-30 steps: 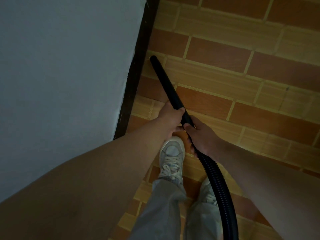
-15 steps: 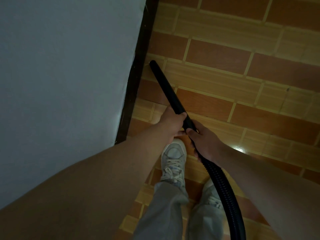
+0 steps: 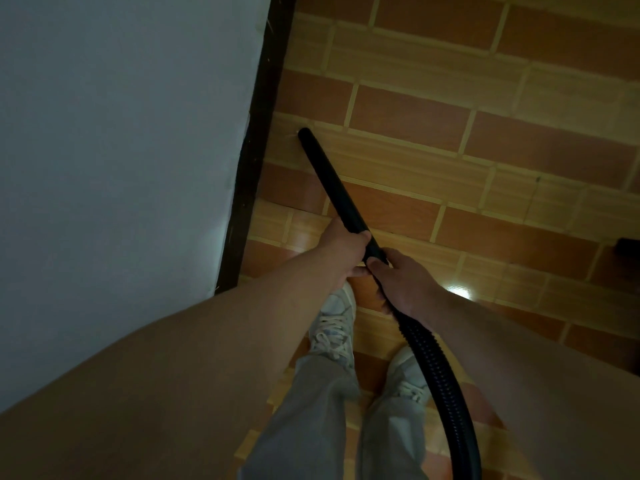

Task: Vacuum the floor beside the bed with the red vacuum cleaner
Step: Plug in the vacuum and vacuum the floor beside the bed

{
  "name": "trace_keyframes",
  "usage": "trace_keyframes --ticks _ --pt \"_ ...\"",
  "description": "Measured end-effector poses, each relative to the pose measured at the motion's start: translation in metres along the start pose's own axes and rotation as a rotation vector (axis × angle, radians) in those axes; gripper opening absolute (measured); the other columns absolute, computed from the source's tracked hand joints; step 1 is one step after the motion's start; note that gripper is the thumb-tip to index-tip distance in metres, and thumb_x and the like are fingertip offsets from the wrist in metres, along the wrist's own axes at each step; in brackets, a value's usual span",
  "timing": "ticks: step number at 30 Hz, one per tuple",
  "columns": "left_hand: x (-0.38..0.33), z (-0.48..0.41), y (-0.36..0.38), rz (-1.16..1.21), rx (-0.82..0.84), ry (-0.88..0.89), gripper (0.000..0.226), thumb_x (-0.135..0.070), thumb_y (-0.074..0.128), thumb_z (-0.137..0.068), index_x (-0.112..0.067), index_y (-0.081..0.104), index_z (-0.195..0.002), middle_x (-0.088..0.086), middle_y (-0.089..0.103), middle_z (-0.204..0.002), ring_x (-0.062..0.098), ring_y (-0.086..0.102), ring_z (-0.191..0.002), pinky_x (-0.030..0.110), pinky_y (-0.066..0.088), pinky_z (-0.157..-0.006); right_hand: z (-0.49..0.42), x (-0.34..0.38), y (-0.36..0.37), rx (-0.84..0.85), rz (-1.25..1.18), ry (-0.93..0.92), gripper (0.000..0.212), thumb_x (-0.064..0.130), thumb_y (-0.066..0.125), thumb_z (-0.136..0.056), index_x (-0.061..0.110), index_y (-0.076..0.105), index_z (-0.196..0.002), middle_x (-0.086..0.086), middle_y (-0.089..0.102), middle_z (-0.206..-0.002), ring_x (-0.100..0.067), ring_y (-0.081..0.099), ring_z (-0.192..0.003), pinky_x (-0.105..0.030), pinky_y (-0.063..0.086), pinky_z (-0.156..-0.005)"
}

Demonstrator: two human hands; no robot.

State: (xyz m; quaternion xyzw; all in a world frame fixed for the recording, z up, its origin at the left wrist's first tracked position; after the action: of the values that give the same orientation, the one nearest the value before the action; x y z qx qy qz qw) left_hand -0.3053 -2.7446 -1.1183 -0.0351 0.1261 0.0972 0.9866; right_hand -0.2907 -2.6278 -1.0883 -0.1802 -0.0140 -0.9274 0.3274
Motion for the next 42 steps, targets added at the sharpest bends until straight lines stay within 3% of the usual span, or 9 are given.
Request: trace_keyframes --ticks 4,8,14,18,22,26,29,32,42 --pt "-0.012 0.009 0.018 -0.060 0.020 -0.010 0.025 -0.010 0.055 -0.104 -0.027 0.041 -0.117 0.011 0.060 -0.126 0.032 0.064 -0.113 0.048 0.062 -0.078 0.006 0.001 -0.013 -0.083 0.070 0.049 0.031 0.044 0.036 -0.104 0.025 0.051 -0.124 -0.006 0.063 -0.084 -0.022 0.061 -0.063 -0.027 0.045 -0.051" --pt "-0.021 0.011 0.031 -0.083 0.040 -0.019 0.021 -0.011 0.055 -0.104 -0.023 0.045 -0.118 0.013 0.061 -0.125 0.030 0.066 -0.110 0.043 0.062 -0.069 0.007 0.001 -0.031 -0.096 0.066 0.042 0.031 0.043 0.036 -0.105 0.021 0.054 -0.118 -0.006 0.062 -0.078 -0.019 0.059 -0.057 -0.030 0.046 -0.051" --pt "-0.040 0.002 0.045 -0.124 0.031 -0.018 0.023 -0.010 0.054 -0.104 -0.023 0.046 -0.121 0.011 0.062 -0.117 0.029 0.067 -0.103 0.054 0.060 -0.085 -0.001 0.009 -0.045 -0.057 0.003 0.043 0.019 0.044 0.033 -0.106 0.034 0.046 -0.117 -0.007 0.061 -0.081 -0.021 0.059 -0.060 -0.031 0.050 -0.051" --pt "-0.056 -0.004 0.046 -0.131 0.009 -0.008 0.026 -0.008 0.054 -0.103 -0.023 0.045 -0.123 0.009 0.062 -0.119 0.029 0.067 -0.106 0.051 0.061 -0.085 -0.011 0.021 -0.054 -0.034 0.015 0.014 0.032 0.042 0.033 -0.107 0.029 0.047 -0.132 -0.005 0.060 -0.078 -0.017 0.056 -0.059 -0.030 0.046 -0.053" --pt "-0.073 -0.010 0.045 -0.125 -0.028 -0.010 0.022 -0.008 0.054 -0.103 -0.025 0.046 -0.114 0.005 0.061 -0.109 0.026 0.067 -0.101 0.043 0.061 -0.072 -0.024 0.032 -0.062 -0.028 0.024 0.010 0.033 0.043 0.032 -0.106 0.027 0.048 -0.131 -0.004 0.059 -0.080 -0.018 0.058 -0.061 -0.030 0.045 -0.052" --pt "-0.092 -0.012 0.047 -0.130 -0.052 -0.006 0.024 -0.010 0.055 -0.103 -0.026 0.046 -0.118 0.009 0.062 -0.121 0.029 0.067 -0.107 0.044 0.062 -0.073 -0.033 0.049 -0.074 -0.015 0.080 -0.018 0.037 0.046 0.031 -0.106 0.024 0.049 -0.129 -0.010 0.064 -0.090 -0.023 0.060 -0.063 -0.039 0.055 -0.059" --pt "-0.115 -0.013 0.052 -0.124 -0.067 0.017 0.029 -0.010 0.055 -0.103 -0.032 0.044 -0.118 0.009 0.062 -0.125 0.031 0.066 -0.110 0.052 0.061 -0.085 -0.036 0.066 -0.089 -0.007 0.055 -0.021 0.035 0.045 0.031 -0.106 0.026 0.047 -0.131 -0.010 0.063 -0.088 -0.024 0.062 -0.062 -0.030 0.049 -0.047" --pt "-0.138 -0.016 0.056 -0.114 -0.062 0.025 0.030 -0.010 0.054 -0.104 -0.034 0.043 -0.117 0.008 0.062 -0.125 0.031 0.065 -0.111 0.052 0.059 -0.089 -0.041 0.084 -0.102 -0.024 0.036 -0.015 0.034 0.045 0.033 -0.105 0.026 0.047 -0.129 -0.010 0.063 -0.088 -0.026 0.063 -0.067 -0.034 0.052 -0.054" --pt "-0.191 -0.051 0.055 -0.121 -0.066 0.058 0.026 -0.012 0.055 -0.104 -0.032 0.046 -0.117 0.009 0.061 -0.129 0.030 0.065 -0.113 0.045 0.061 -0.074 -0.084 0.127 -0.123 -0.044 -0.002 -0.042 0.034 0.043 0.036 -0.105 0.022 0.050 -0.127 -0.009 0.064 -0.087 -0.025 0.060 -0.065 -0.035 0.049 -0.057"
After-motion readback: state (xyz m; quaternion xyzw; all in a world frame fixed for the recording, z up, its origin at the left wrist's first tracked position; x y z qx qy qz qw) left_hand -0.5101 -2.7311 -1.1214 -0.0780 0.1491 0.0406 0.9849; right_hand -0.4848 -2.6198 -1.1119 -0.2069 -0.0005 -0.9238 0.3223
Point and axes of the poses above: each hand's wrist, its own z-axis away from the middle knuckle, its own y-axis out of the palm, x = y × z, the point moved 6 cm from there along -z, towards the middle knuckle
